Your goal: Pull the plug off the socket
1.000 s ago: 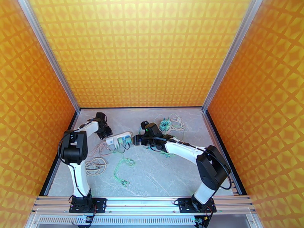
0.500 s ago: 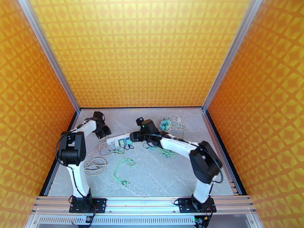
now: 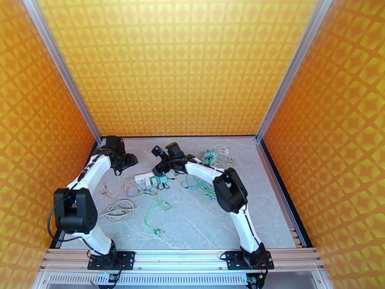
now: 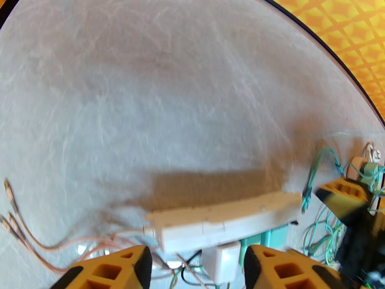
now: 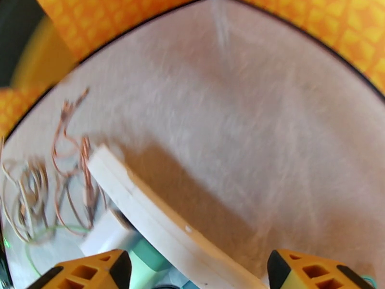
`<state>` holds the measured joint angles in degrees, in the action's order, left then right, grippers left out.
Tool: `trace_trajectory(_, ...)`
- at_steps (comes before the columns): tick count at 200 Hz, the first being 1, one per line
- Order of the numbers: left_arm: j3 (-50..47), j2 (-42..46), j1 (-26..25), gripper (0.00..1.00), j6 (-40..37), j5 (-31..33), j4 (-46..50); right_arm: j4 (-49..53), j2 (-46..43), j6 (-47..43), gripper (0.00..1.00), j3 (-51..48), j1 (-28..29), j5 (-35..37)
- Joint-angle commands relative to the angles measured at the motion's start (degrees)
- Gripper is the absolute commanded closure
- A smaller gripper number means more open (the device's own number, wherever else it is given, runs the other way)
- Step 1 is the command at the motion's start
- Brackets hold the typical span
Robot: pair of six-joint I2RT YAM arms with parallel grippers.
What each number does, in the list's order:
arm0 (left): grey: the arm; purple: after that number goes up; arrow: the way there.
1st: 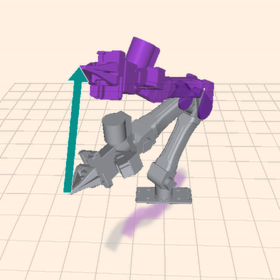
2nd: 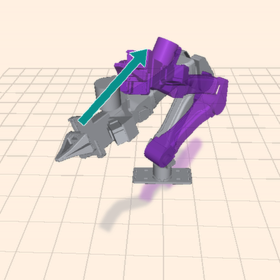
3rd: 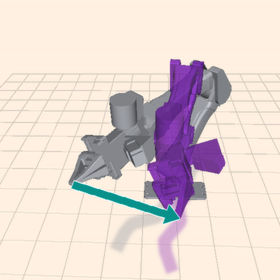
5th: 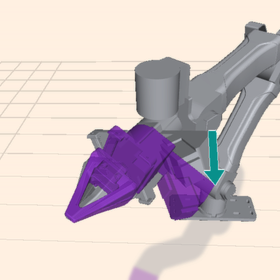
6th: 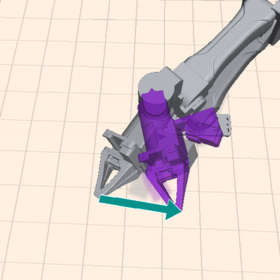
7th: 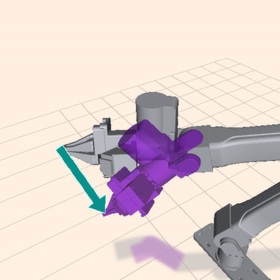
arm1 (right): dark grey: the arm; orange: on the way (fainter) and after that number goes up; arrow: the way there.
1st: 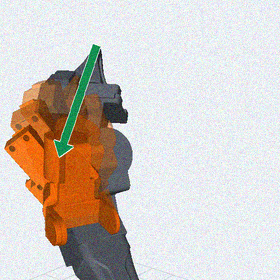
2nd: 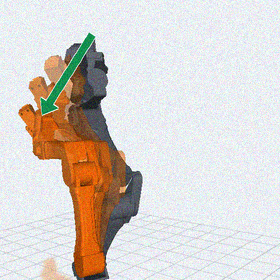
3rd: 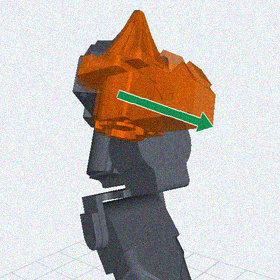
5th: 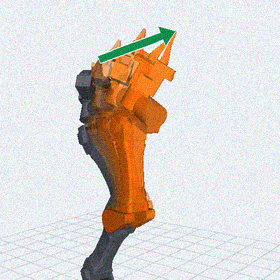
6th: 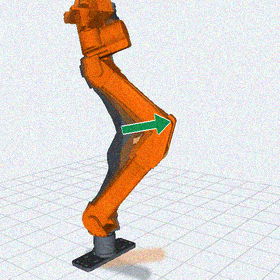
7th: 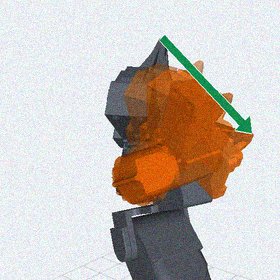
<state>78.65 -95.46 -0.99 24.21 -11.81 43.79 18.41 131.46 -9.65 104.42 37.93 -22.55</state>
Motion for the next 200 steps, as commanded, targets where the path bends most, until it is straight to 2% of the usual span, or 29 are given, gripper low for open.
trace_trajectory(1,-2.4,2.7,0.4,0.45,1.0,-1.5,1.9,4.7,2.9,-5.1,0.18,2.7,0.4,-0.9)
trace_trajectory(46,-5.5,6.1,0.4,0.44,1.9,-1.6,1.5,14.3,8.6,-6.9,0.19,12.5,0.3,0.4)
trace_trajectory(68,-6.0,6.7,0.5,0.44,2.3,-1.5,1.3,16.3,8.2,-7.8,0.21,11.5,0.3,-1.3)
trace_trajectory(95,-6.2,7.0,0.4,0.44,2.8,-1.5,1.2,16.7,6.6,-6.4,0.31,8.7,0.2,-0.6)
trace_trajectory(139,-6.3,7.7,0.4,0.44,3.0,-2.0,1.3,18.7,6.7,2.0,0.41,8.6,0.0,-0.6)
trace_trajectory(171,-6.8,7.9,0.3,0.44,3.5,-2.9,1.1,16.2,6.3,10.2,0.46,6.2,-1.8,-8.4)
trace_trajectory(200,-7.3,8.3,0.4,0.44,3.9,-3.6,0.7,14.9,6.2,16.4,0.52,4.3,-3.5,-12.7)
